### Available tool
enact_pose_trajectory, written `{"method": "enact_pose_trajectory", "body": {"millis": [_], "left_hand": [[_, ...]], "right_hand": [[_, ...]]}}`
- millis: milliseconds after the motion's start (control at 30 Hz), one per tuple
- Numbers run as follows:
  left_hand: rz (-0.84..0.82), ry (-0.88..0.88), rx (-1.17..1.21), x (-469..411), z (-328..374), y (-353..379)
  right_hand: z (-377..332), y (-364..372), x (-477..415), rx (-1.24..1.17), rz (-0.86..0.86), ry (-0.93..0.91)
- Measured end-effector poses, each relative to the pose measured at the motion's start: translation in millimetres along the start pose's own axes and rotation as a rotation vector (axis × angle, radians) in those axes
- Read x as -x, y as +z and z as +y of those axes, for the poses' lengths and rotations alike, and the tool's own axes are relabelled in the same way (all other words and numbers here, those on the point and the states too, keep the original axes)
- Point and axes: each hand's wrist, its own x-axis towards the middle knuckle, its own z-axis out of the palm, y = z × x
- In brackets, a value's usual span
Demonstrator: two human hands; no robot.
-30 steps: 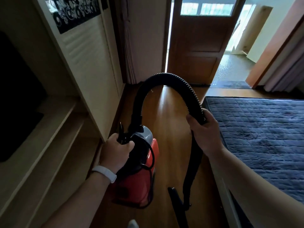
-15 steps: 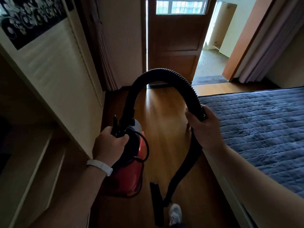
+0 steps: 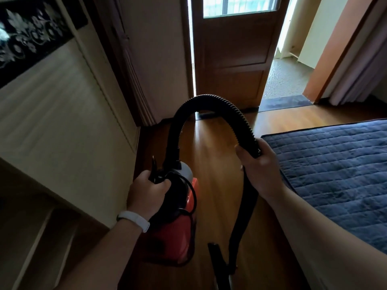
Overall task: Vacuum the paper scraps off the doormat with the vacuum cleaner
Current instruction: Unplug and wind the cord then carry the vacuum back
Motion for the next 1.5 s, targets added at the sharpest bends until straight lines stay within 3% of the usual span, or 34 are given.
{"method": "enact_pose_trajectory", "body": {"millis": [433, 1033, 1500], "left_hand": [[0.001, 0.053, 0.017, -147.7, 67.9, 44.8], [-0.164, 0.138, 0.034, -450.7, 86.9, 69.1], [-0.221, 0.12, 0.013, -584.3, 123.4, 105.7]], "right_hand": [[17.8, 21.3, -164.1, -0.009, 0.011, -0.047], [27.4, 174.3, -358.8, 0.146, 0.234, 0.01], [60.1, 214.1, -483.6, 0.051, 0.211, 0.073]]}}
